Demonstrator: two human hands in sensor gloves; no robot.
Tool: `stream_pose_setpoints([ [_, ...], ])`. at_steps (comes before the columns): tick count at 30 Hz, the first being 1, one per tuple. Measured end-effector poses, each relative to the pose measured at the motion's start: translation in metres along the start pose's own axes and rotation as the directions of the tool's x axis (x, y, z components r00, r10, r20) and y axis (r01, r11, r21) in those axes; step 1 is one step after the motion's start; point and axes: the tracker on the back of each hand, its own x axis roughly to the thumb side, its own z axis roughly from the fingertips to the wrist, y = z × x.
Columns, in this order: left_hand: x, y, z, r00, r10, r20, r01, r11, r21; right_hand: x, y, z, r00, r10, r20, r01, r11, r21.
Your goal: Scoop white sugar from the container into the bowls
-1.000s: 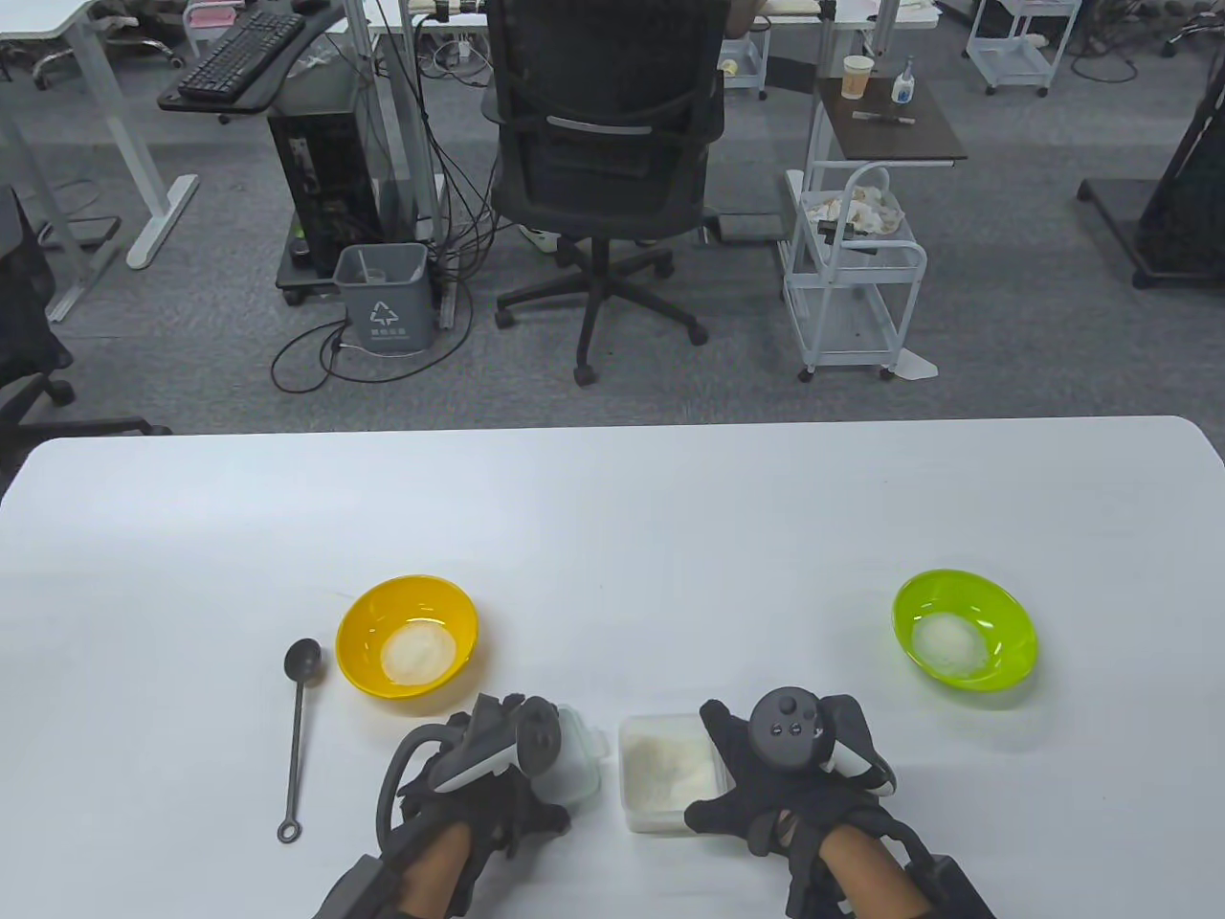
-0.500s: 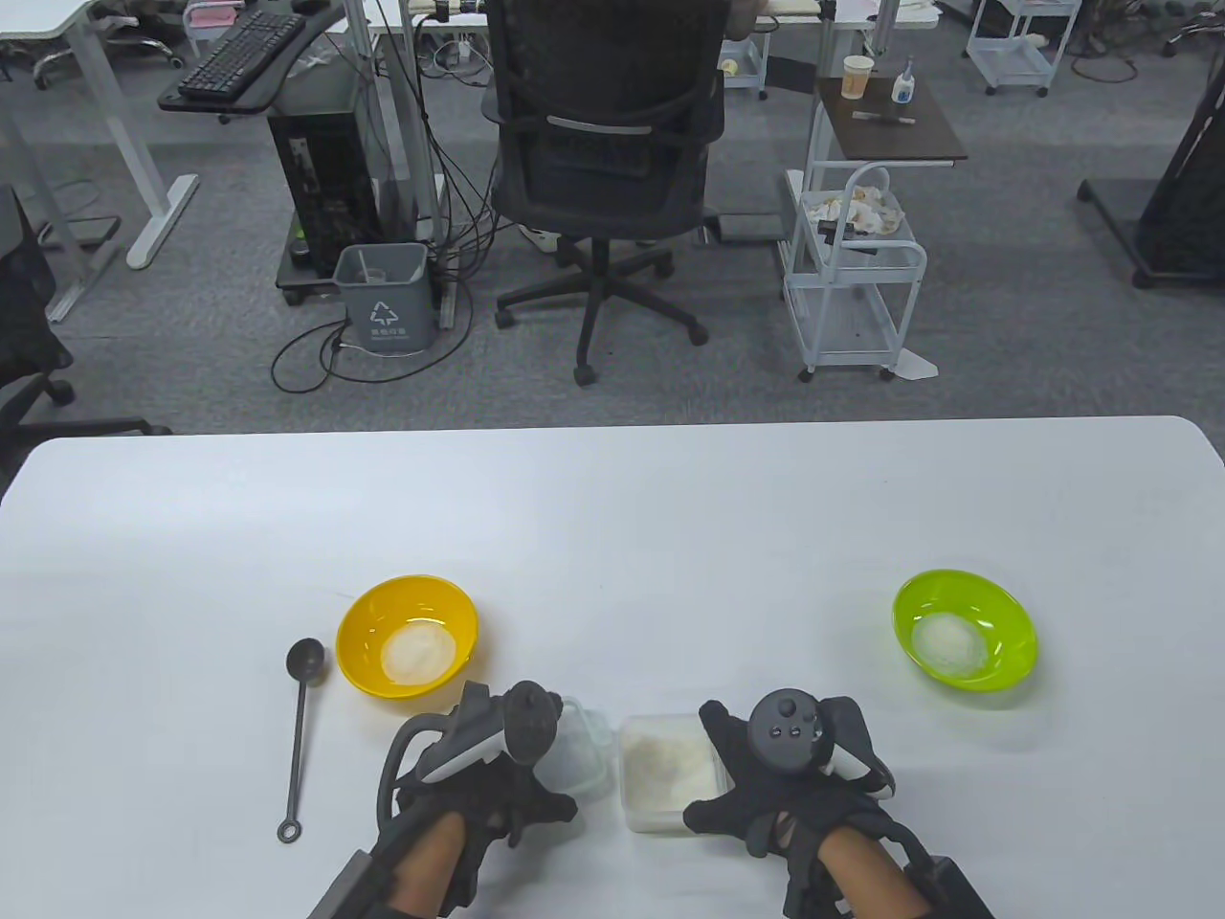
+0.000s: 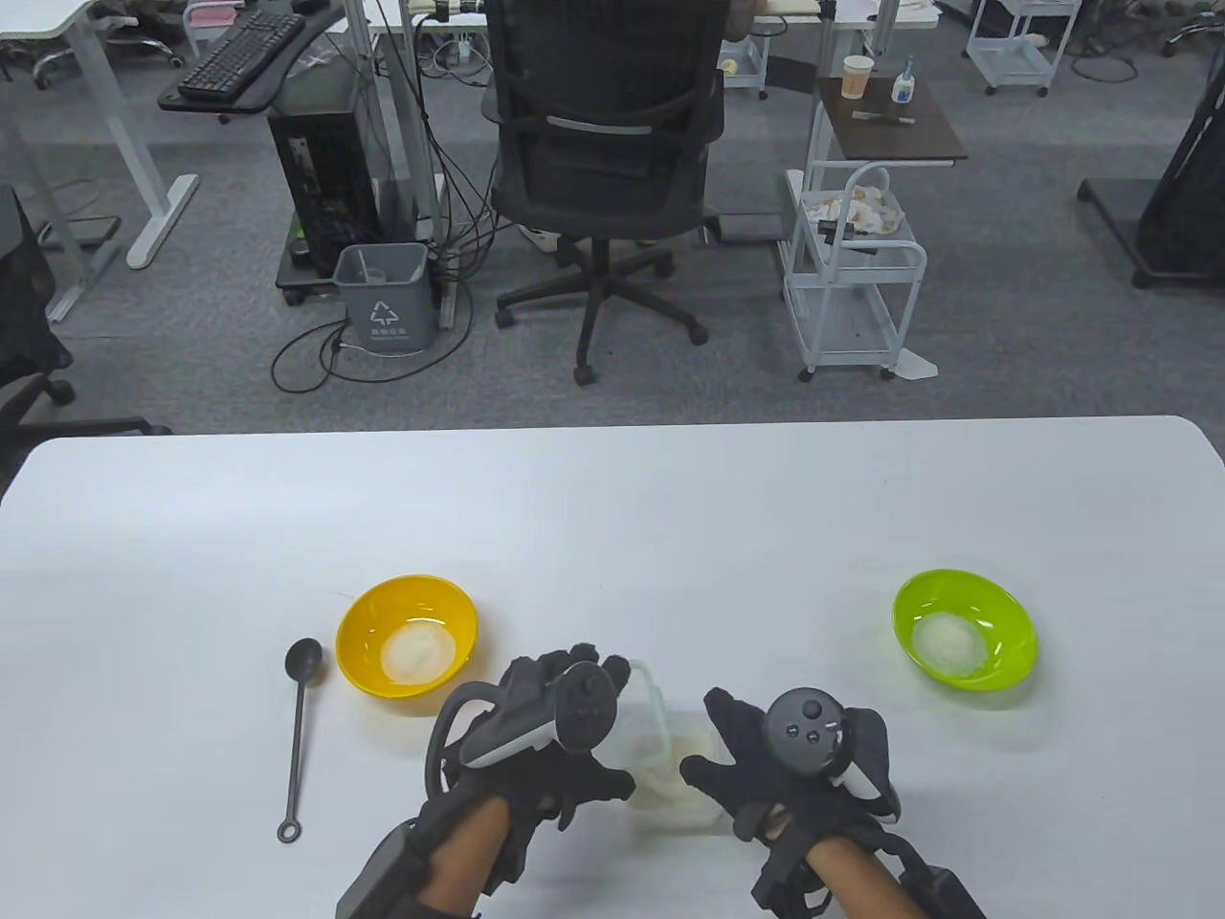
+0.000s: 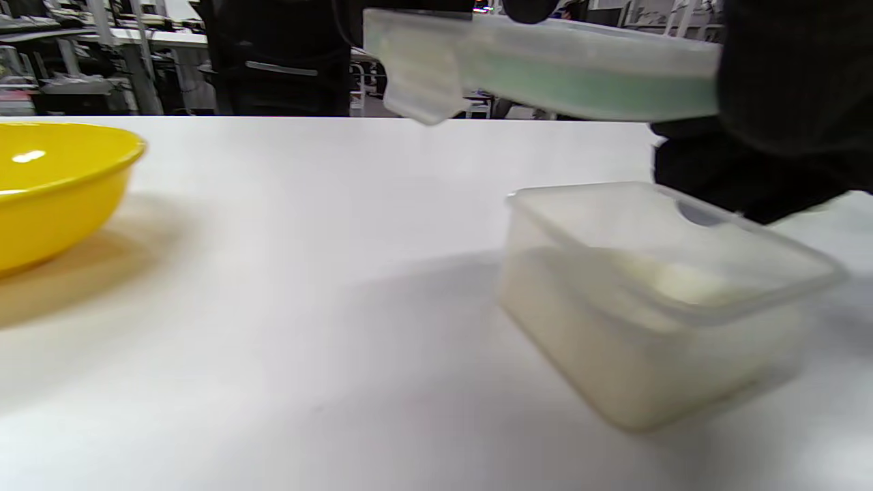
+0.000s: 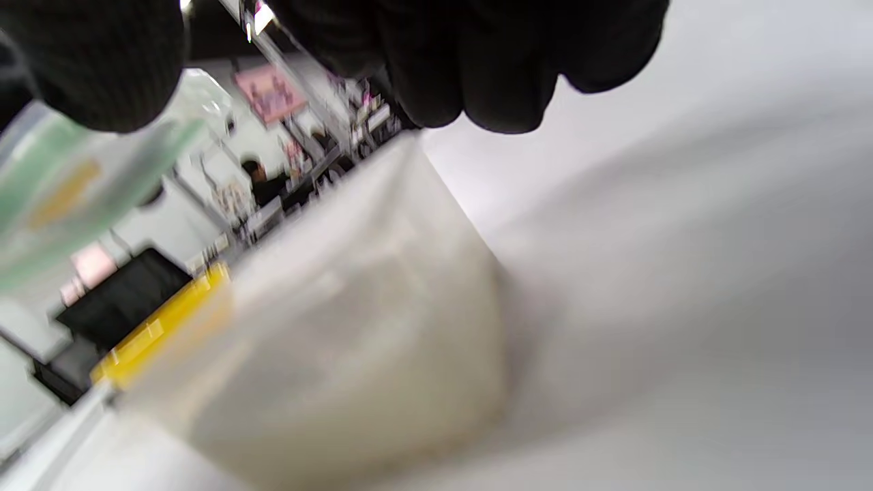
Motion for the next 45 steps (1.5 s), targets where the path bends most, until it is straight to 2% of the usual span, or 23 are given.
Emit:
stream_pose_setpoints([
  [1,0.004,-0.001,0.000,1.000,-0.011,0.000,0.011,1.000,0.013,0.001,-0.004,0.003,0.999,-0.033,-0.005,0.033,0.997,-0.066],
  [3,0.015,-0.004,0.000,0.999,-0.026,0.031,0.025,0.999,0.030,0.004,-0.011,0.005,0.997,-0.069,0.024,0.071,0.991,-0.111],
  [6,0.025,-0.011,0.000,0.998,-0.025,0.059,0.022,0.999,0.050,0.005,-0.014,0.007,0.990,-0.138,0.033,0.140,0.985,-0.105],
  [8,0.029,-0.018,0.001,0.997,-0.026,0.071,0.021,0.997,0.077,0.003,-0.012,0.007,0.982,-0.186,-0.020,0.184,0.979,-0.083],
  [10,0.028,-0.022,0.003,0.995,-0.029,0.096,0.021,0.996,0.082,-0.003,-0.010,0.004,0.983,-0.174,-0.062,0.170,0.983,-0.071],
  [14,0.026,-0.024,0.007,0.994,-0.005,0.113,-0.008,0.993,0.118,-0.009,-0.003,-0.003,0.950,-0.288,-0.120,0.297,0.953,0.059],
  [17,0.023,-0.027,0.008,0.994,0.007,0.110,-0.020,0.993,0.113,-0.012,-0.003,-0.005,0.936,-0.322,-0.138,0.332,0.942,0.050],
  [22,0.005,-0.028,0.008,0.977,0.193,0.090,-0.204,0.970,0.129,-0.021,-0.006,-0.003,0.876,-0.445,-0.183,0.447,0.894,-0.034],
  [24,-0.009,-0.029,0.008,0.944,0.326,0.047,-0.329,0.930,0.165,-0.025,-0.007,-0.003,0.859,-0.476,-0.188,0.476,0.878,-0.047],
  [29,-0.037,-0.038,0.005,0.849,0.527,-0.035,-0.509,0.835,0.209,-0.032,-0.007,-0.006,0.847,-0.496,-0.192,0.496,0.867,-0.048],
  [34,-0.048,-0.048,-0.002,0.692,0.721,-0.027,-0.718,0.692,0.082,-0.034,-0.001,-0.009,0.845,-0.497,-0.196,0.507,0.862,-0.002],
  [36,-0.049,-0.050,-0.004,0.655,0.754,-0.044,-0.751,0.657,0.062,-0.034,0.000,-0.010,0.842,-0.501,-0.201,0.513,0.858,0.014],
  [38,-0.050,-0.051,-0.005,0.651,0.757,-0.065,-0.754,0.654,0.063,-0.036,0.000,-0.010,0.844,-0.493,-0.212,0.507,0.862,0.010],
  [42,-0.050,-0.051,-0.005,0.692,0.713,-0.114,-0.704,0.702,0.111,-0.039,-0.003,-0.011,0.855,-0.463,-0.232,0.471,0.882,-0.026],
  [45,-0.048,-0.053,-0.006,0.694,0.704,-0.151,-0.695,0.710,0.116,-0.041,-0.004,-0.010,0.872,-0.412,-0.264,0.415,0.909,-0.046],
])
